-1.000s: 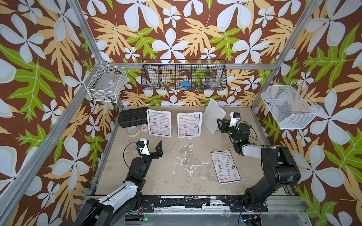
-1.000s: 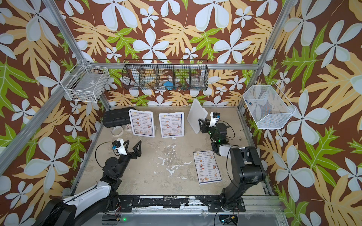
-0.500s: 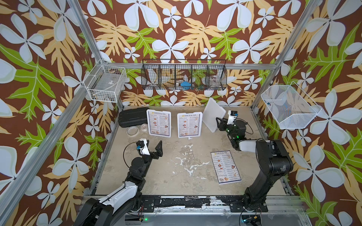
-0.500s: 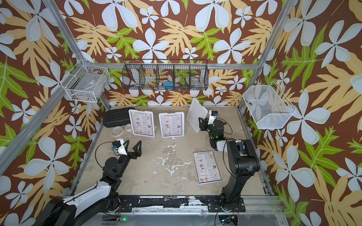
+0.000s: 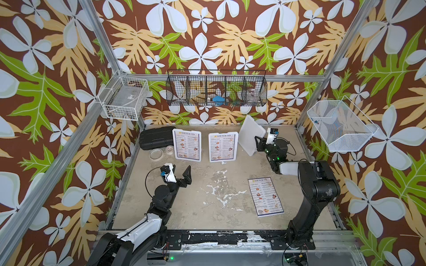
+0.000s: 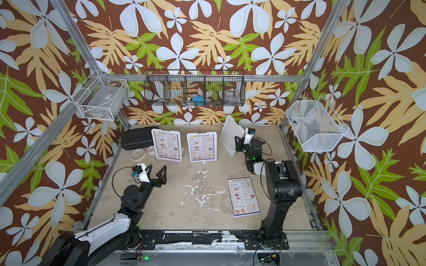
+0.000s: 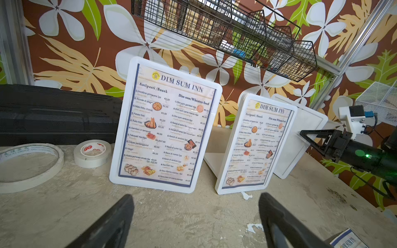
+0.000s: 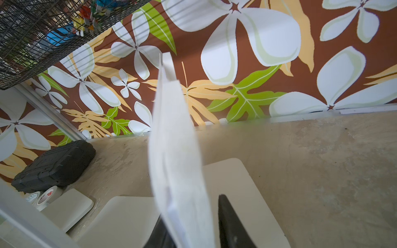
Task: Insert the menus into the narrow rack
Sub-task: Move the narrow rack to the center of the board.
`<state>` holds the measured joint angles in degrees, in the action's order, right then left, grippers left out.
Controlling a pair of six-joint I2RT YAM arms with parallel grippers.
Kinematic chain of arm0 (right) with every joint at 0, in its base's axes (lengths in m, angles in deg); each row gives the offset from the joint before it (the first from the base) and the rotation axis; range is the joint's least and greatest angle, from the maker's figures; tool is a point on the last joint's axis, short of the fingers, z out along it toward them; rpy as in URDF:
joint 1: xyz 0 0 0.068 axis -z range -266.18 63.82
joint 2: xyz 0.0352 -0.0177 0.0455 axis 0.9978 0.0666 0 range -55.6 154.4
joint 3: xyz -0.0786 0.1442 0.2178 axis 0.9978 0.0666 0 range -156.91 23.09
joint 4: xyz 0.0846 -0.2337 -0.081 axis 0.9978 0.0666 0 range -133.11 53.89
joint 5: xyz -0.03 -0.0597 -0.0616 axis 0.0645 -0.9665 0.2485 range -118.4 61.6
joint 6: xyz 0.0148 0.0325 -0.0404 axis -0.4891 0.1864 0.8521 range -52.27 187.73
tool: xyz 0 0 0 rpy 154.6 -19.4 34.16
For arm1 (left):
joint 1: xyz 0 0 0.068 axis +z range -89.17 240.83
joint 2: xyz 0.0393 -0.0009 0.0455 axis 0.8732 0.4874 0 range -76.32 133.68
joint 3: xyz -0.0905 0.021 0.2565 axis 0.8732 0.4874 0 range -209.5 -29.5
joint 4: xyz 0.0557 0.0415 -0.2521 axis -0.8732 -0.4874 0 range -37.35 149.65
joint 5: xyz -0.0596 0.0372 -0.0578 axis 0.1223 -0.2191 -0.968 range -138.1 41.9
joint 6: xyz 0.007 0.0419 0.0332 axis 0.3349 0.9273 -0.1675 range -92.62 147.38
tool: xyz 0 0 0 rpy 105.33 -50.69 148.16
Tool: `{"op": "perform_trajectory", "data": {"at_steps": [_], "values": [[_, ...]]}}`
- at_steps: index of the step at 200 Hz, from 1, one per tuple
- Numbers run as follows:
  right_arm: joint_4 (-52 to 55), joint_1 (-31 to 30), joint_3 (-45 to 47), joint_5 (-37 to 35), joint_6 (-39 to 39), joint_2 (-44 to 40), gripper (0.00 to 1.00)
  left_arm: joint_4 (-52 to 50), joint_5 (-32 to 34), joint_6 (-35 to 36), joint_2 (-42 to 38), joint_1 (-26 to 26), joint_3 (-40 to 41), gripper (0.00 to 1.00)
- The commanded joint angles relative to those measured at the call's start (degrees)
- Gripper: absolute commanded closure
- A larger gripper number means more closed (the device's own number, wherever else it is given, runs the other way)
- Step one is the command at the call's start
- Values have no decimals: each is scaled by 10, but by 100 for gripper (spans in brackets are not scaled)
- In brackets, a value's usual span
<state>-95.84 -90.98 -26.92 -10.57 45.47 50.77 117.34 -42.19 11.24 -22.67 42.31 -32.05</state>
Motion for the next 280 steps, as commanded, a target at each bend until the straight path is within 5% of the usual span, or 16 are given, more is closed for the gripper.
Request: {"op": "perform_trajectory", "data": {"at_steps": [1, 105, 188, 227, 280], "values": [[-27, 0, 12, 7, 5, -15, 75, 18, -5, 7, 1, 0, 0, 7], [-12, 0, 114, 8, 18, -152, 89, 21, -7, 8, -1, 1, 1, 7], [61, -16, 257, 16, 6, -413, 91, 21, -6, 7, 0, 0, 1, 7], [122, -101, 292, 31, 22, -535, 90, 20, -3, 7, -1, 1, 1, 7], [173, -260, 305, 15, 56, -581, 90, 19, -2, 6, -3, 0, 2, 7]]}}
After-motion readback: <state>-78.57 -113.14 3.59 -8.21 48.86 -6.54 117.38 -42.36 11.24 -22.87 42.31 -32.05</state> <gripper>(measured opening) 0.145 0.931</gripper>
